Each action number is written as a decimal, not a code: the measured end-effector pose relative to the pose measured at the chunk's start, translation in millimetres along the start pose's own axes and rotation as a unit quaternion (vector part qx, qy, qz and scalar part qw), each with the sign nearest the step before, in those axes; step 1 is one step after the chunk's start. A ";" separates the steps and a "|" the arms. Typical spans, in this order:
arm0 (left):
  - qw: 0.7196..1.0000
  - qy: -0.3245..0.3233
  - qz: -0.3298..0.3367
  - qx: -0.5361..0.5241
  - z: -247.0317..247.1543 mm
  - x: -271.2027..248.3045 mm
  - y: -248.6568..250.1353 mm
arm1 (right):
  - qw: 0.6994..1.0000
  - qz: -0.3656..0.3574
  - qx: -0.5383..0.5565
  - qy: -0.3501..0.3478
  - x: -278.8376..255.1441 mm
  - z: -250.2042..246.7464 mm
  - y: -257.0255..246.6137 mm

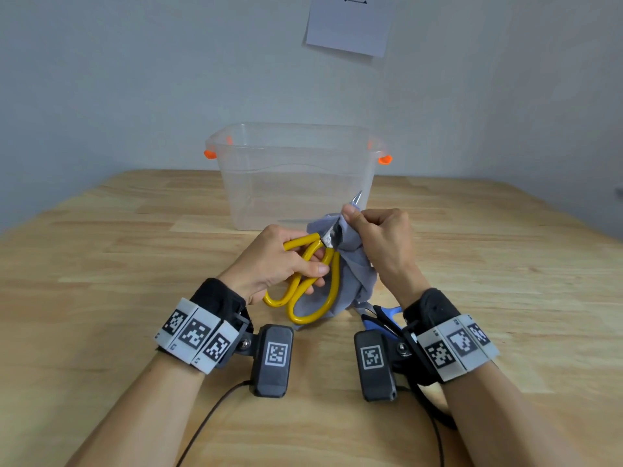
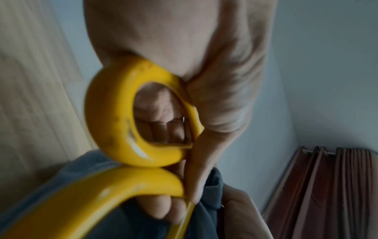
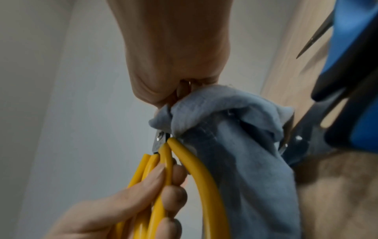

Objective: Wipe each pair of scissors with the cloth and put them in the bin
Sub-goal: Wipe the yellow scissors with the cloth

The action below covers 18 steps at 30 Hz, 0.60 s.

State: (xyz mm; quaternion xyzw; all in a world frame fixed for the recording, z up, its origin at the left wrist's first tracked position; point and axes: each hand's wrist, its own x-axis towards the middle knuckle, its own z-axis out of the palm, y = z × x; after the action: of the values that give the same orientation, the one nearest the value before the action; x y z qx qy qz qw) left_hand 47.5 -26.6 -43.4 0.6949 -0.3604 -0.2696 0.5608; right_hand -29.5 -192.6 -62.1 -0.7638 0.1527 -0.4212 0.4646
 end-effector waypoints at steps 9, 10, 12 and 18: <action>1.000 0.018 -0.006 -0.001 -3.9 0.2 -0.4 | 0.998 0.002 -0.002 -0.063 -2.4 1.6 -0.9; 1.000 0.013 -0.004 -0.003 -2.7 -0.4 0.3 | 0.999 0.007 0.010 -0.046 -0.4 0.1 0.7; 1.000 0.005 0.000 -0.004 -0.7 -0.5 0.8 | 0.999 0.020 0.027 -0.026 2.4 -2.4 2.8; 1.000 0.014 -0.005 0.002 -6.4 -0.3 -0.7 | 0.995 0.024 0.008 -0.094 -2.6 3.3 0.4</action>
State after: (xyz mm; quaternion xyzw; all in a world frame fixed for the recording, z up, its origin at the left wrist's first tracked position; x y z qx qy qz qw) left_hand 52.5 -22.5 -42.6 0.7014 -0.3494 -0.2617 0.5635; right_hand -28.4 -189.3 -64.4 -0.7924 0.1232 -0.3378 0.4928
